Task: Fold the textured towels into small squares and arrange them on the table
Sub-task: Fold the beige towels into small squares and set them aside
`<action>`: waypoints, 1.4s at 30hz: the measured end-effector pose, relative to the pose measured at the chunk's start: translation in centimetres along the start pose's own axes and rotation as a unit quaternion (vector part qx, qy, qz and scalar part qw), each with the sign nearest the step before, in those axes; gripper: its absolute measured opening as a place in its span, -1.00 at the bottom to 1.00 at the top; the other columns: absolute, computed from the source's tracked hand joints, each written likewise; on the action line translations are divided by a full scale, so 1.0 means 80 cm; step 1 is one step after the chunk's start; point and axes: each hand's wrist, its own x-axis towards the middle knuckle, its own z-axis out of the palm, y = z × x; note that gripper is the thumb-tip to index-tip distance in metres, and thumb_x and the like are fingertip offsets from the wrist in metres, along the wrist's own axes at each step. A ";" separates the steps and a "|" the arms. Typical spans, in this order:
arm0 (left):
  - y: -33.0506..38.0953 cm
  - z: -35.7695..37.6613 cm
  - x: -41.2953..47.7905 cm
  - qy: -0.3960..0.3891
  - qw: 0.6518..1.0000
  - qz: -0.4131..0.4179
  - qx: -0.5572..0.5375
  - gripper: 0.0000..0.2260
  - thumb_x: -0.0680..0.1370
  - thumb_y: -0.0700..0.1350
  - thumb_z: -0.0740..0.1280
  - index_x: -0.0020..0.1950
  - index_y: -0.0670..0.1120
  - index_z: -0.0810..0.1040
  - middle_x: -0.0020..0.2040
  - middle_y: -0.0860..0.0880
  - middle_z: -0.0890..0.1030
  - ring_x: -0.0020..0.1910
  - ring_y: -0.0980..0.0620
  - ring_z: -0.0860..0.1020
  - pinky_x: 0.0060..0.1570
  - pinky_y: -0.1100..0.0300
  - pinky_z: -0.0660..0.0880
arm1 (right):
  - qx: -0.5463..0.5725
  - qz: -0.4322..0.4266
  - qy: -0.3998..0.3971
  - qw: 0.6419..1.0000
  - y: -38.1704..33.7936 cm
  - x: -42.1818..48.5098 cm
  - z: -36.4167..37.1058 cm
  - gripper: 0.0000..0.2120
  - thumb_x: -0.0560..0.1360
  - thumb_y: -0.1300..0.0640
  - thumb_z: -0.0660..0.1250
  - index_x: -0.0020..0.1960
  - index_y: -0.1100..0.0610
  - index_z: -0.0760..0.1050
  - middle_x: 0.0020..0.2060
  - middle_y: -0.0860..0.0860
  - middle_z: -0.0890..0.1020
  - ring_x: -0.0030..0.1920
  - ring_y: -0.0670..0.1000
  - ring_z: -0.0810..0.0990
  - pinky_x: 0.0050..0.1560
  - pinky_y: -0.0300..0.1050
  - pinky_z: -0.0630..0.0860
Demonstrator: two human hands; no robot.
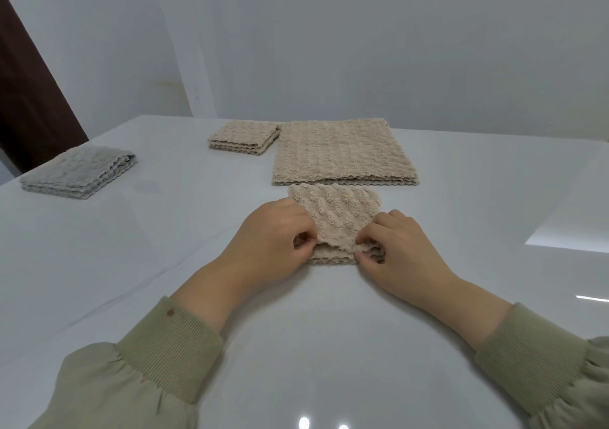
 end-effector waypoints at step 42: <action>0.001 0.046 0.054 -0.035 0.982 -0.177 0.054 -0.56 0.56 -0.07 0.00 0.38 -0.11 0.41 0.35 -0.03 0.48 0.34 -0.03 0.33 0.27 0.08 0.30 | -0.041 0.136 -0.150 0.979 -0.012 0.069 0.031 -0.55 0.63 0.02 -0.09 0.50 0.09 0.15 0.51 0.03 0.17 0.51 0.04 0.05 0.46 0.17 -0.05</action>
